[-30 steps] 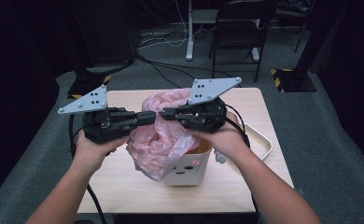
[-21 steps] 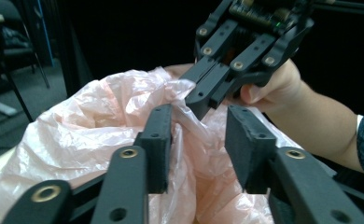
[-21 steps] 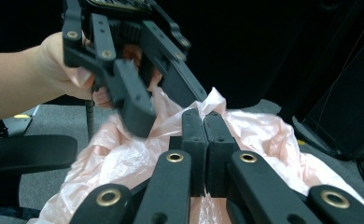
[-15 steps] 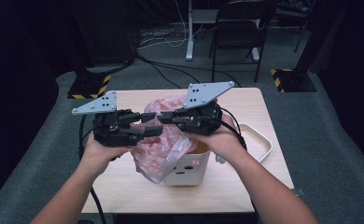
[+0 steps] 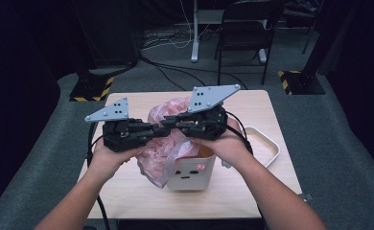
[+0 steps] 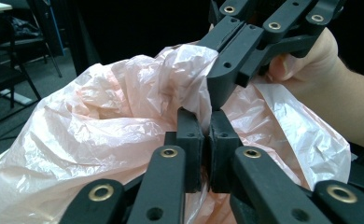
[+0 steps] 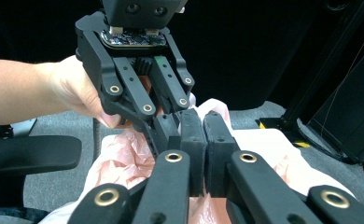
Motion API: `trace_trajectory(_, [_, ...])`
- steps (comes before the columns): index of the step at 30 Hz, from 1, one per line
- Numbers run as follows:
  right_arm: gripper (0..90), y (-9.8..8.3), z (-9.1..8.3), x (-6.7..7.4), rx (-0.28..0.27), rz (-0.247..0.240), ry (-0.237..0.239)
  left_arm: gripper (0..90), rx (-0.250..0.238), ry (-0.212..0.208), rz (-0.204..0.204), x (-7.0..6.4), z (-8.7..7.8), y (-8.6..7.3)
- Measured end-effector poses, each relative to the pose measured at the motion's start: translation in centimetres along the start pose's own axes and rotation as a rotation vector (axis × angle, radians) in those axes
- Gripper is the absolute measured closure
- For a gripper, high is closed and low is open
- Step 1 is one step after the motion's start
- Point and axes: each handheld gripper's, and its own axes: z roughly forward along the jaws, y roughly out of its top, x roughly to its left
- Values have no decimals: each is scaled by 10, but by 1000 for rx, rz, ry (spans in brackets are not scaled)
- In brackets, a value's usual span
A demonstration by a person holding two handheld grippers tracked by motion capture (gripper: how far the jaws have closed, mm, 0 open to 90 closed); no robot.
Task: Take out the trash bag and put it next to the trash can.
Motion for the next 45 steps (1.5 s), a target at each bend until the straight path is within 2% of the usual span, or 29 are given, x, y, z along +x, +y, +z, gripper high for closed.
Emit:
trace_trajectory(8, [740,-8,-14,-6,-14,37,-32,877,-27,30,-14,7,-4,-2])
trace_trajectory(12, [635,-14,-21,-8,-28,54,-62,877,-32,39,-12,9,-4,0])
trace_trajectory(15, [596,-17,-27,-9,-29,58,-86,877,-36,40,-17,10,-5,2])
trace_trajectory(26, [580,-23,-61,-11,-65,74,-139,879,-64,61,-7,11,-10,14])
trace_trajectory(35, [553,-29,-71,-7,-55,63,-159,879,-70,74,10,11,-13,23])
trace_trajectory(45, [536,-41,-77,-4,-47,76,-177,880,-101,88,-1,14,-18,27])
